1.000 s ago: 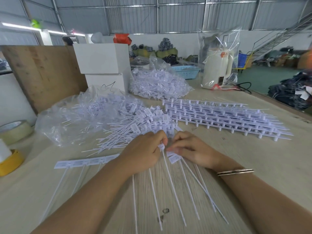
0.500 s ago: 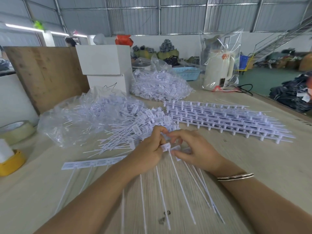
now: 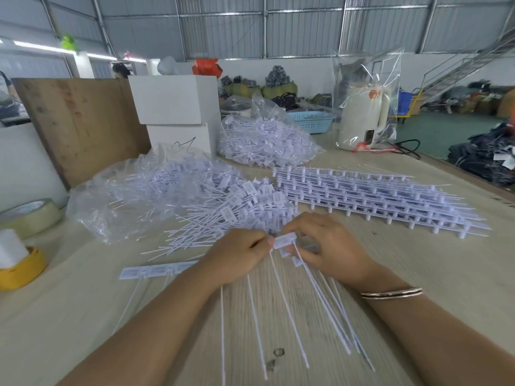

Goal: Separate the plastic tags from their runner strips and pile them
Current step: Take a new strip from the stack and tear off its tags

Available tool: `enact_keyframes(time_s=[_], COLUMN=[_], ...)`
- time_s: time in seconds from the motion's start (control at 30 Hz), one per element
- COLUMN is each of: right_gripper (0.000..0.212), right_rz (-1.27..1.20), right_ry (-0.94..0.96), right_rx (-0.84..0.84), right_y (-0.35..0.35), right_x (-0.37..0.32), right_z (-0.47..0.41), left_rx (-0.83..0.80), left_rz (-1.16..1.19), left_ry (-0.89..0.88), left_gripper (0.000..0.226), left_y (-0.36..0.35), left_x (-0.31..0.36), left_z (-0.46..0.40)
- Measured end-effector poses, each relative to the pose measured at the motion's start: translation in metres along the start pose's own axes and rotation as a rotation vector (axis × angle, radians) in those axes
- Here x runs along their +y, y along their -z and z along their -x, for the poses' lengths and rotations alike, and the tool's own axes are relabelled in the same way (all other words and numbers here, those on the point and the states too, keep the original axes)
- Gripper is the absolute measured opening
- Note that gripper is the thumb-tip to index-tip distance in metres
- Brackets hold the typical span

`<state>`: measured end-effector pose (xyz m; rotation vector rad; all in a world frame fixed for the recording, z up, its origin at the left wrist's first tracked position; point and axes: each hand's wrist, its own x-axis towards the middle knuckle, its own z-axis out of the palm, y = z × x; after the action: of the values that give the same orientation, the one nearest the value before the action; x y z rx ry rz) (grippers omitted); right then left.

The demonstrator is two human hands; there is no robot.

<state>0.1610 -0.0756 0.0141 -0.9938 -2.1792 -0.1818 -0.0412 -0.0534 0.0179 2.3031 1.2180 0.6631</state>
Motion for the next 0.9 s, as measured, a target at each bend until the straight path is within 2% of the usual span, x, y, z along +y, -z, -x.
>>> enact_keyframes(time_s=[0.2,0.37,0.43,0.53,0.67,0.9], right_gripper=[0.009,0.025,0.023,0.021,0.025,0.018], right_rz=[-0.005,0.055,0.064,0.021,-0.065,-0.23], right_ry=[-0.009,0.037,0.036,-0.004,-0.06,-0.07], right_rx=[-0.063,-0.095,-0.088,-0.096,-0.161,-0.103], right_y=[-0.0015,0.0011,0.0016,0.0002,0.0005,-0.0011], right_x=[0.0018,-0.0039,-0.0049,-0.0039,-0.003,-0.0013], right_z=[0.0008,0.0003,-0.0009,-0.0004,-0.0002,0.0004], left_rx=[-0.029,-0.067,-0.1,-0.125,-0.144,-0.133], left_rz=[0.05,-0.008,0.032,0.132,0.114,0.102], left_ry=[-0.097,-0.108,-0.103,-0.095,-0.101,-0.179], left_gripper=[0.038,0.035,0.031,0.029,0.027,0.026], left_y=[-0.007,-0.0079,-0.0068,-0.0035,-0.0015,-0.0041], left_x=[-0.0003,-0.0039,-0.0051,-0.0038,-0.003,-0.0062], left_z=[0.0023,0.0016,0.0025,0.0033,0.0024,0.0026])
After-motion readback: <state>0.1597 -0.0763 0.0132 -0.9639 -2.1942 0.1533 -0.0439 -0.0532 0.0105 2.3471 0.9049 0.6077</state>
